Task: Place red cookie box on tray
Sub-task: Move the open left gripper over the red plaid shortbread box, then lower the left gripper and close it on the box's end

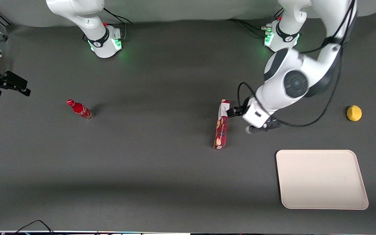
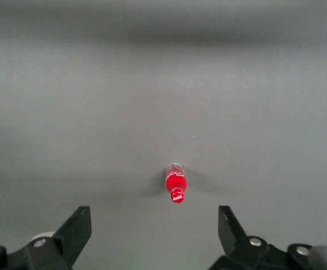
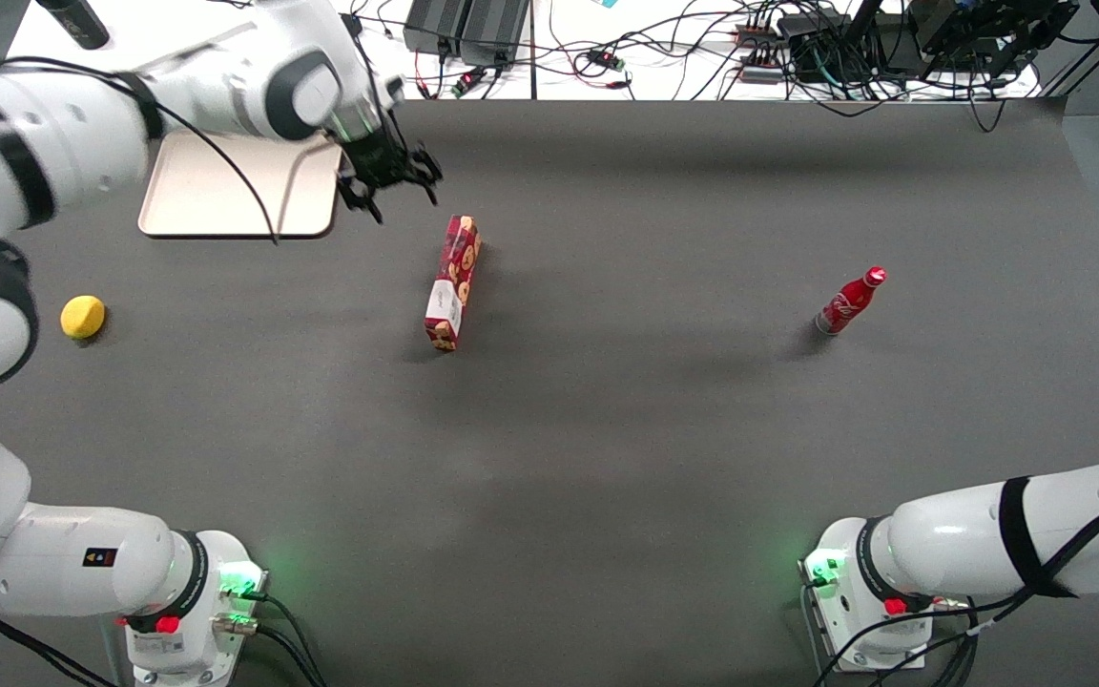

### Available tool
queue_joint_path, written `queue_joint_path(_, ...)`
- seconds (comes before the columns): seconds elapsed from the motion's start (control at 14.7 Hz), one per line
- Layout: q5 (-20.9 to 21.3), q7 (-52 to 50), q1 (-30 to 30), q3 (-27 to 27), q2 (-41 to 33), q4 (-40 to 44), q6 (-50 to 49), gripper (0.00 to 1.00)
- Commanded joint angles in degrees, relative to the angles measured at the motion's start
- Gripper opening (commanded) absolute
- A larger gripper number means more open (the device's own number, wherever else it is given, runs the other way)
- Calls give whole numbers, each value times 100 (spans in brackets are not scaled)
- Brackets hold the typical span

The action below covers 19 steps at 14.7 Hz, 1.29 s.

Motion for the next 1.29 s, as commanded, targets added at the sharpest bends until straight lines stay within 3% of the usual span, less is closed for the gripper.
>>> queue_joint_path(0.0, 375, -59, -154, -59, 759, -45, 755, 100)
queue_joint_path(0.48, 561, -86, -356, -129, 1306, -843, 2337, 100)
queue_joint_path(0.54, 622, -121, -409, -138, 1367, -905, 2496, 93)
queue_joint_path(0.61, 640, -191, -453, -138, 1411, -932, 2541, 54)
queue_joint_path(0.68, 640, -235, -462, -138, 1420, -941, 2533, 1)
queue_joint_path(1.22, 640, -174, -366, -86, 1307, -897, 2410, 0)
